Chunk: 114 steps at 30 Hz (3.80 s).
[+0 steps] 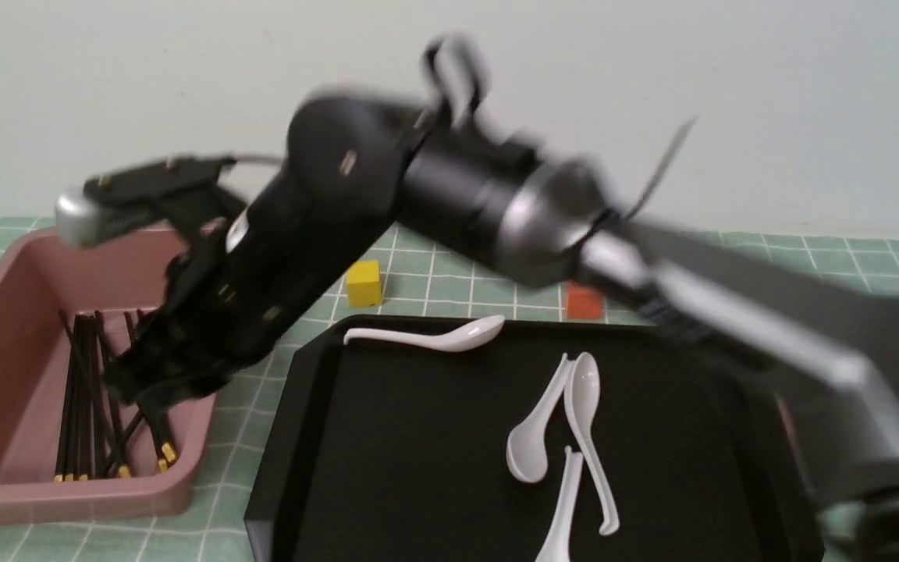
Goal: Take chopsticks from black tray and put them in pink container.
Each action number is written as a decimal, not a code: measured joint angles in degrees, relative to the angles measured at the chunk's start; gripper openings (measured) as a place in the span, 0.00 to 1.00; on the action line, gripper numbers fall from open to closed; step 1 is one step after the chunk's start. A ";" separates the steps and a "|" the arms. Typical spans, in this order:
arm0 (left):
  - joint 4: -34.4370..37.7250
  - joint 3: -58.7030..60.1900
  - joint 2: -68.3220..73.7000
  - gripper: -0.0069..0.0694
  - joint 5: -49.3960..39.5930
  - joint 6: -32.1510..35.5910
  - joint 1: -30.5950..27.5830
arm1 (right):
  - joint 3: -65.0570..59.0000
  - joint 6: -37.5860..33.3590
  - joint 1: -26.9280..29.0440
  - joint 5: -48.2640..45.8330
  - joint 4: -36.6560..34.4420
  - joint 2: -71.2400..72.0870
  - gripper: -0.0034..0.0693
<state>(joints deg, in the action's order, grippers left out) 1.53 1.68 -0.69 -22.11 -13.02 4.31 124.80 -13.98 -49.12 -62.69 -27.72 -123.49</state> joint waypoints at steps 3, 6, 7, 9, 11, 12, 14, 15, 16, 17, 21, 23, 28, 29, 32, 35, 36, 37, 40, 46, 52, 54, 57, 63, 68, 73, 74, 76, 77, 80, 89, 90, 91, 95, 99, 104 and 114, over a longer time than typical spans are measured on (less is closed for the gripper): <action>0.04 0.00 0.00 0.38 0.00 0.00 0.00 | 0.12 0.23 0.57 -7.21 5.74 8.19 0.12; 0.04 0.00 0.00 0.38 0.00 0.00 0.00 | 0.00 3.44 0.69 -8.81 13.64 16.46 0.03; 0.04 0.00 0.00 0.38 0.00 0.00 0.00 | -0.24 4.90 0.69 -8.99 16.14 19.07 0.03; 0.04 0.00 0.00 0.38 0.00 0.00 0.00 | -0.87 6.53 0.71 -9.04 18.46 22.29 0.03; 0.04 0.00 0.00 0.38 0.00 0.00 0.00 | -4.29 9.79 0.88 -9.12 23.26 29.52 0.03; 0.04 0.00 0.00 0.38 0.00 0.00 0.00 | -6.59 10.60 0.88 -9.18 24.55 32.93 0.03; 0.04 0.00 0.00 0.38 0.00 0.00 0.00 | -12.70 11.87 0.94 -9.31 25.88 40.57 0.03; 0.04 0.00 0.00 0.38 0.00 0.00 0.00 | -16.43 12.24 1.00 -9.40 26.30 44.74 0.03; 0.04 0.00 0.00 0.38 0.00 0.00 0.00 | -21.47 12.96 1.04 -9.40 26.56 50.00 0.03; 0.04 0.00 0.00 0.38 0.00 0.00 0.00 | -24.27 13.49 1.04 -9.40 26.73 52.75 0.03; 0.04 0.00 0.00 0.38 0.00 0.00 0.00 | -48.44 15.77 1.04 -0.30 26.66 71.95 0.04; 0.04 0.00 0.00 0.38 0.00 0.00 0.00 | -62.78 16.52 1.04 10.58 26.61 81.15 0.04; 0.04 0.00 0.00 0.38 0.00 0.00 0.00 | -88.77 19.29 1.04 32.23 26.68 94.58 0.04; 0.04 0.00 0.00 0.38 0.00 0.00 0.00 | -95.32 19.79 1.04 37.84 26.97 97.77 0.04; 0.04 0.00 0.00 0.38 0.00 0.00 0.00 | -104.76 19.84 1.04 47.07 28.62 102.75 0.04; 0.04 0.00 0.00 0.38 0.00 0.00 0.00 | -108.62 19.84 1.04 52.16 30.02 105.25 0.04; 0.04 0.00 0.00 0.38 0.00 0.00 0.00 | -109.01 19.84 1.04 52.58 30.15 105.69 0.05; 0.04 0.00 0.00 0.38 0.00 0.00 0.00 | -110.21 19.84 1.04 53.58 30.34 106.39 0.05; 0.04 0.00 0.00 0.38 0.00 0.00 0.00 | -111.50 19.84 1.04 54.03 30.53 106.75 0.05; 0.04 0.00 0.00 0.38 0.00 0.00 0.00 | -113.55 19.84 1.04 53.59 30.58 106.75 0.05; 0.04 0.00 0.00 0.38 0.00 0.00 0.00 | -114.17 19.84 1.04 53.46 30.58 106.75 0.06; 0.04 0.00 0.00 0.38 0.00 0.00 0.00 | -114.17 19.84 1.04 53.39 30.58 106.75 0.06; 0.04 0.00 0.00 0.38 0.00 0.00 0.00 | -114.67 19.84 1.04 53.60 30.58 106.81 0.07; 0.04 0.00 0.00 0.39 0.00 0.00 0.00 | -120.26 19.14 6.10 53.96 29.78 111.15 0.08; 0.04 0.00 0.00 0.39 0.00 0.00 0.00 | -125.13 19.14 17.69 53.96 28.43 117.45 0.08; 0.04 0.00 0.00 0.40 0.00 0.00 0.00 | -126.19 19.14 30.42 52.90 28.39 123.41 0.08; 0.04 0.00 0.00 0.40 0.00 0.00 0.00 | -126.19 19.14 32.83 51.87 28.39 123.83 0.08; 0.04 0.00 0.00 0.40 0.00 0.00 0.00 | -126.19 19.14 37.07 49.63 28.32 124.01 0.09; 0.04 0.00 0.00 0.40 0.00 0.00 0.00 | -126.19 19.14 38.52 48.69 28.32 124.01 0.09; 0.04 0.00 0.00 0.40 0.00 0.00 0.00 | -126.19 19.14 41.56 44.13 28.25 124.07 0.09; 0.04 0.00 0.00 0.40 0.00 0.00 0.00 | -125.88 19.14 42.25 41.92 28.18 124.07 0.10; 0.04 0.00 0.00 0.40 0.00 0.00 0.00 | -125.88 19.14 42.25 41.92 28.18 124.07 0.11; 0.04 0.00 0.00 0.40 0.00 0.00 0.00 | -125.88 19.14 42.25 41.92 28.18 124.07 0.11; 0.04 0.00 0.00 0.40 0.00 0.00 0.00 | -125.88 19.14 42.25 41.87 28.18 124.07 0.12; 0.04 0.00 0.00 0.40 0.00 0.00 0.00 | -125.88 19.14 42.25 41.87 28.18 124.07 0.12; 0.04 0.00 0.00 0.40 0.00 0.00 0.00 | -125.88 19.14 42.25 41.87 28.18 124.07 0.13; 0.04 0.00 0.00 0.40 0.00 0.00 0.00 | -125.88 19.14 42.25 41.87 28.18 124.07 0.13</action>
<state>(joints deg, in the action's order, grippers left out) 1.56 1.68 -0.69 -22.11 -13.02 4.31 -1.08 5.17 -6.87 -20.82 0.46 0.58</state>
